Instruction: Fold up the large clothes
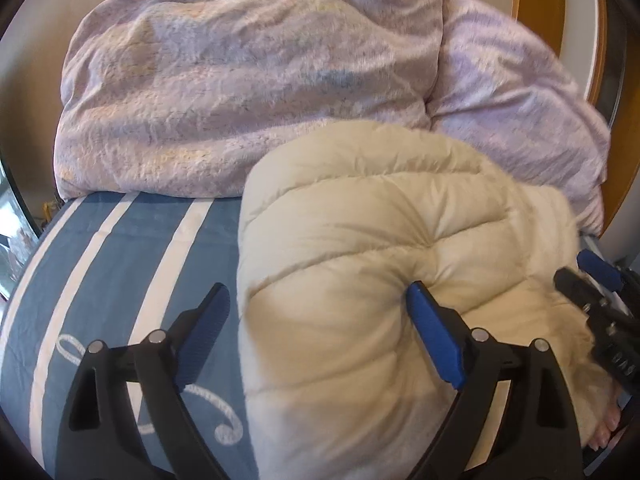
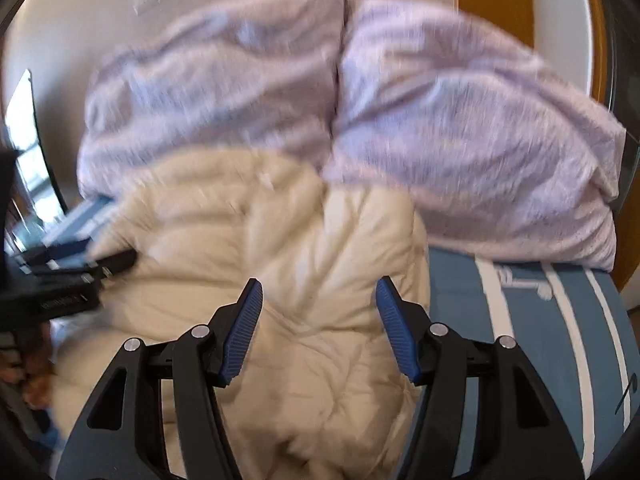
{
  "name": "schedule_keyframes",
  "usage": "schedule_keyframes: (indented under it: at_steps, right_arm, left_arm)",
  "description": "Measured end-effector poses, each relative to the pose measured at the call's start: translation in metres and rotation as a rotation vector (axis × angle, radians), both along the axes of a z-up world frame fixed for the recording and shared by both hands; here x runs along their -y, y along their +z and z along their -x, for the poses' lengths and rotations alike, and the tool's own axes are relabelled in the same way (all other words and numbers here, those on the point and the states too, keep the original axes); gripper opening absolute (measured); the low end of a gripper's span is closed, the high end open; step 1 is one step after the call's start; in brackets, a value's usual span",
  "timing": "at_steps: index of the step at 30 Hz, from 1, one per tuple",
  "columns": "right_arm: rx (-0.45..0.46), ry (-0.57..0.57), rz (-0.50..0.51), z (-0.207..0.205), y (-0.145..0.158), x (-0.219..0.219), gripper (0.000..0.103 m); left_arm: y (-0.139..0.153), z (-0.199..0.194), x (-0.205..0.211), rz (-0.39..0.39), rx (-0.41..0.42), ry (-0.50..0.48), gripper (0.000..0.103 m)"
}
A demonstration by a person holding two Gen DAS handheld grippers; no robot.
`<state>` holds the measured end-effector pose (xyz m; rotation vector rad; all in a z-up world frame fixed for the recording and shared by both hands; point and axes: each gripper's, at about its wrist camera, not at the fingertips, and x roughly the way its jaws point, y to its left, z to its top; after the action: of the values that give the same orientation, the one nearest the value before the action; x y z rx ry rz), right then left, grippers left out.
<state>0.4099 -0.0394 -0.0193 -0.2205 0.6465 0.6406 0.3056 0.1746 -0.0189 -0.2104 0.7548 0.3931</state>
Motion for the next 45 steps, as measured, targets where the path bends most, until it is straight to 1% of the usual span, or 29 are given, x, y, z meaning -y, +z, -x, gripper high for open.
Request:
schedule_keyframes:
  at_steps: [2, 5, 10, 15, 20, 32, 35, 38, 40, 41, 42, 44, 45]
  right_arm:
    - [-0.026, 0.008, -0.001, -0.007, -0.012, 0.003, 0.059]
    - [-0.059, 0.016, -0.006, -0.013, -0.018, 0.007, 0.059]
    - [-0.118, 0.017, -0.012, -0.022, -0.027, 0.006, 0.059]
    - [-0.15, 0.015, -0.028, -0.025, -0.034, 0.006, 0.059]
    - [-0.151, 0.011, -0.032, -0.025, -0.037, 0.005, 0.059]
    - [-0.145, -0.001, -0.033, -0.027, -0.039, 0.003, 0.059]
    - [-0.13, -0.01, -0.022, -0.025, -0.038, 0.002, 0.059]
    - [-0.101, -0.029, -0.003, -0.021, -0.033, 0.001, 0.063]
    - [-0.086, -0.057, 0.021, -0.014, -0.026, 0.005, 0.069]
    - [-0.078, -0.075, 0.028, -0.01, -0.021, 0.009, 0.078]
    - [-0.07, -0.092, 0.022, -0.004, -0.015, 0.016, 0.085]
    - [-0.079, -0.102, -0.01, 0.005, -0.007, 0.03, 0.087]
    - [-0.087, -0.114, -0.023, 0.009, -0.004, 0.037, 0.092]
  left_arm:
    - [-0.008, -0.006, -0.001, 0.005, -0.007, -0.008, 0.094]
    - [-0.016, -0.01, -0.002, 0.018, -0.002, -0.023, 0.095]
    - [-0.026, -0.018, -0.005, 0.026, -0.017, -0.027, 0.097]
    - [-0.035, -0.025, -0.012, 0.072, -0.032, -0.023, 0.099]
    - [-0.042, -0.028, -0.017, 0.095, -0.036, -0.025, 0.1]
    - [-0.048, -0.032, -0.019, 0.078, -0.039, -0.018, 0.101]
    - [-0.049, -0.033, -0.019, 0.072, -0.038, -0.014, 0.101]
    - [-0.046, -0.033, -0.013, 0.062, -0.035, -0.012, 0.101]
    - [-0.04, -0.027, -0.014, 0.076, -0.035, -0.003, 0.101]
    - [-0.036, -0.021, -0.013, 0.087, -0.034, 0.005, 0.101]
    - [-0.032, -0.015, -0.013, 0.093, -0.027, 0.008, 0.101]
    - [-0.022, 0.002, -0.011, 0.092, -0.016, 0.01, 0.101]
    - [-0.018, 0.01, -0.009, 0.089, -0.012, 0.01, 0.101]
